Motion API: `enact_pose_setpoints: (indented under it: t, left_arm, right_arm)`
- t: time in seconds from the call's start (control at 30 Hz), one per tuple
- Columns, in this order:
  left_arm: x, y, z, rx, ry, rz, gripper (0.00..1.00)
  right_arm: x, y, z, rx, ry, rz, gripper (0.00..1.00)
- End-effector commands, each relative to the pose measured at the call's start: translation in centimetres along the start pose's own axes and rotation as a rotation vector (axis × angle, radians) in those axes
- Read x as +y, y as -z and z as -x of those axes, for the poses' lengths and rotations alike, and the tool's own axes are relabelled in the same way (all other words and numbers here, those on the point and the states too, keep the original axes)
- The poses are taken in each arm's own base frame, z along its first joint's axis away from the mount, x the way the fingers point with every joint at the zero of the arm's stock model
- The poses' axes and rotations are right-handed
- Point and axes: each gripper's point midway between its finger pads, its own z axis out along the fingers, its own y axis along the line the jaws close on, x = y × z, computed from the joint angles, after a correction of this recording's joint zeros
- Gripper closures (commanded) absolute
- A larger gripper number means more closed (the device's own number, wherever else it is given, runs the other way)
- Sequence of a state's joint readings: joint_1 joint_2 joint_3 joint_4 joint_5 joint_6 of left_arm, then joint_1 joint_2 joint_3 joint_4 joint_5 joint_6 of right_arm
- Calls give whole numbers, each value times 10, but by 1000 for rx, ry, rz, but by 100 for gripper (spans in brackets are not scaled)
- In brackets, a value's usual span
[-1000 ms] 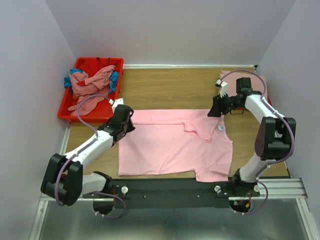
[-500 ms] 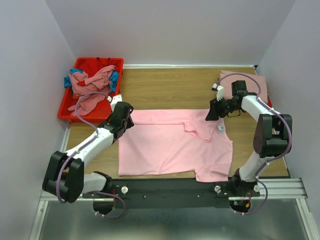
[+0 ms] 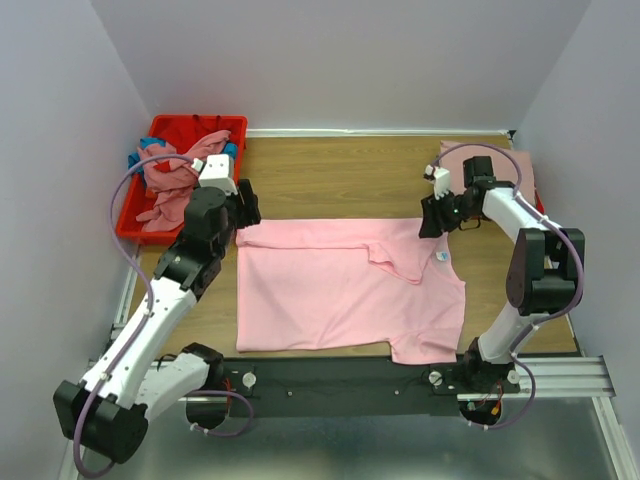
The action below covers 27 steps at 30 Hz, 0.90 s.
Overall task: Fold and stack the t-shirts
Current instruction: Fold the tshirt
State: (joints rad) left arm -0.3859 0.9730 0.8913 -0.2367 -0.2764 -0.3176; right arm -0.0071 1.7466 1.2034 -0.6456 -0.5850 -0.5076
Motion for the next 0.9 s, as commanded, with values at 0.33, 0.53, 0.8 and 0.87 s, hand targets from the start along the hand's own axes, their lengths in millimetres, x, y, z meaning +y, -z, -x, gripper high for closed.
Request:
enact_pose_setpoints:
  t: [0.33,0.53,0.8,0.87]
  left_arm:
    - [13,35,12,-164,-117,-41,25]
    - [12,34,13,-166,-123,-48,25]
    - [9,35,13,-168,-126,-62,25]
    - [9,34,13,-165,-127,-63,25]
  right_arm:
    - [-62,16,-6,86,-156,-371,36]
    - [-73,7,-15,81,-218,-411,34]
    - [-83,-8,-15,72,-246,-401,33]
    - [-85,-13,-19,81,-248,-400,33]
